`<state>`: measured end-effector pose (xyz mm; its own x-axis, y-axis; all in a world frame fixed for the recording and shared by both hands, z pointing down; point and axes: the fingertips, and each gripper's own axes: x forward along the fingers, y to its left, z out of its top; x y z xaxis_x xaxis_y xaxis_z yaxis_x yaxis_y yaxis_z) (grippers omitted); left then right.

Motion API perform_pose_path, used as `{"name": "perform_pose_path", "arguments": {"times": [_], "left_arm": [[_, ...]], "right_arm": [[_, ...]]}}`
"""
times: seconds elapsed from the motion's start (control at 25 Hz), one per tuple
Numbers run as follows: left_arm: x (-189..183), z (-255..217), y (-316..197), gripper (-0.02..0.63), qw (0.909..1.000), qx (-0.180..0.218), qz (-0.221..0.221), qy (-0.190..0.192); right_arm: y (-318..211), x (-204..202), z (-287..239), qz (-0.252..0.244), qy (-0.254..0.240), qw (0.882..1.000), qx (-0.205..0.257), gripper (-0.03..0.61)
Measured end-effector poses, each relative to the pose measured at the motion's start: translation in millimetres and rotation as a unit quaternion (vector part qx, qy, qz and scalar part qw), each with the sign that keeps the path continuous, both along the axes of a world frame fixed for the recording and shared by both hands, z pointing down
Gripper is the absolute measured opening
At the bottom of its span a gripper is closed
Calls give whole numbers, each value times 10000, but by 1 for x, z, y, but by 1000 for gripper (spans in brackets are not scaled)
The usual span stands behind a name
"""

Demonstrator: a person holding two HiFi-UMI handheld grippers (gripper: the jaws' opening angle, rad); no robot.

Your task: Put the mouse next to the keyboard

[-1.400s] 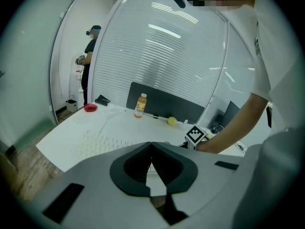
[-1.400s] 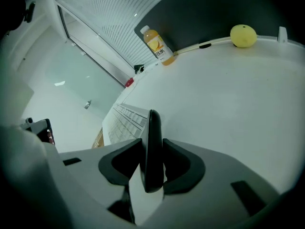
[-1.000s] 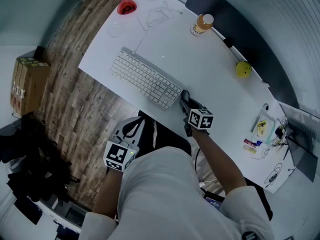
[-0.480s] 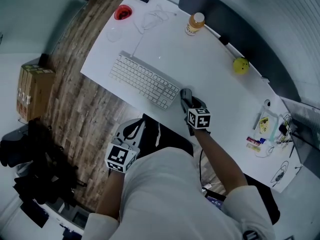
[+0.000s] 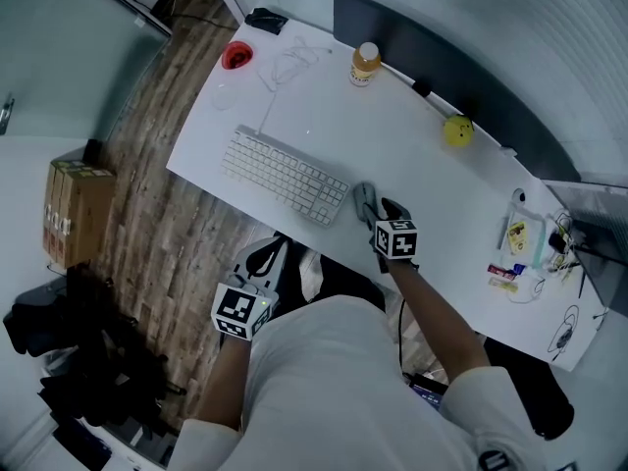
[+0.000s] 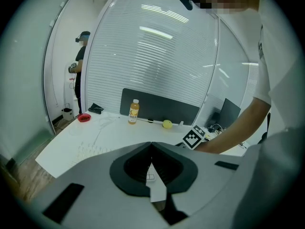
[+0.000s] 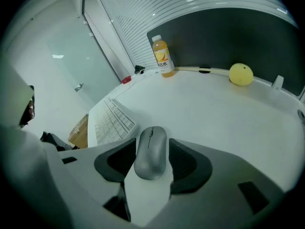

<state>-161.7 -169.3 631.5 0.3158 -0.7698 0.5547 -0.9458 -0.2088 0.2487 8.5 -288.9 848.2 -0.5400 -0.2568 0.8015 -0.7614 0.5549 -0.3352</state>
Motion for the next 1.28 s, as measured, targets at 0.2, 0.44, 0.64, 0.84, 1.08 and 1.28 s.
{"name": "perform_pose_path", "arguments": {"times": [0.2, 0.44, 0.64, 0.84, 1.08, 1.28], "left_arm": [[-16, -9, -4, 18, 9995, 223, 196, 73], [-38, -17, -3, 18, 9968, 410, 664, 161], [-60, -19, 14, 18, 9935, 487, 1013, 203], [-80, -21, 27, 18, 9887, 541, 1376, 252], [-95, -28, 40, 17, 9813, 646, 1778, 355], [-98, -34, 43, 18, 9723, 709, 2187, 416]], "right_arm": [[-4, 4, -37, 254, -51, 9985, 472, 203], [5, 7, -79, 582, 94, 9935, 975, 143], [25, 5, -116, 851, 204, 9861, 1415, 103], [39, 3, -154, 1282, 261, 9741, 1846, 71], [70, -1, -190, 1761, 275, 9580, 2246, 48], [100, -2, -223, 2101, 144, 9435, 2557, 35]]}}
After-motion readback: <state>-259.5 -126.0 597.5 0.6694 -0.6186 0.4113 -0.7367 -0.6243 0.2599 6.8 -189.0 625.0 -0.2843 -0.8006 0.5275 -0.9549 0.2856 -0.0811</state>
